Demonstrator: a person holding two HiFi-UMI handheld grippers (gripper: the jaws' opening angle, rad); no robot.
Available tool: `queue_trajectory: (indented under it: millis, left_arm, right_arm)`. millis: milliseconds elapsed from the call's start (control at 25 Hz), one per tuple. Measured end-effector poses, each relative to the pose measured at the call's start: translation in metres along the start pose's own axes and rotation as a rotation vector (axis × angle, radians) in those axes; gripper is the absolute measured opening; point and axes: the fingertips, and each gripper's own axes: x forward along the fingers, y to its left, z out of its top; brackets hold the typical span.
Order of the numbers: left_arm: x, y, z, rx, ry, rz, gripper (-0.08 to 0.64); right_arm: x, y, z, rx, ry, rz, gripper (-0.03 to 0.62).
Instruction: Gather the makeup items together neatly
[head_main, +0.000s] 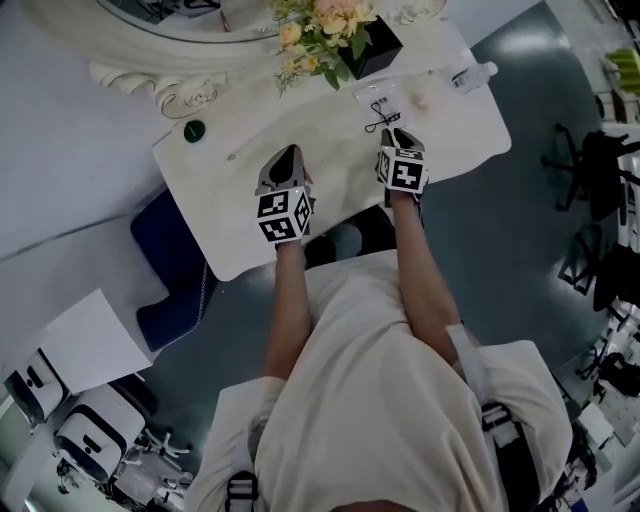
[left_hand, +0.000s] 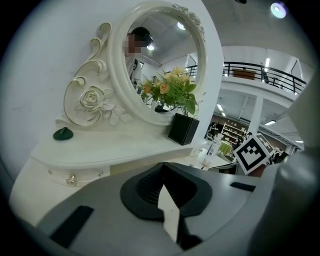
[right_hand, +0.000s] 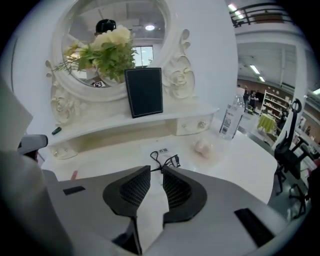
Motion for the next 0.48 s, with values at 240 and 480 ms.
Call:
queue_trajectory:
  millis: [240, 480]
  left_arm:
    - [0.026, -0.062, 0.014, 0.112, 0.041, -0.077, 0.014]
    - [0.051, -0.097, 0.018, 0.197, 0.076, -0.105, 0.014]
  right_arm:
    - [0.025, -0.022, 0.010, 0.121, 0.027, -0.019, 0.110]
    - [0.050, -0.030, 0.004, 0.208, 0.054, -0.019, 0.110]
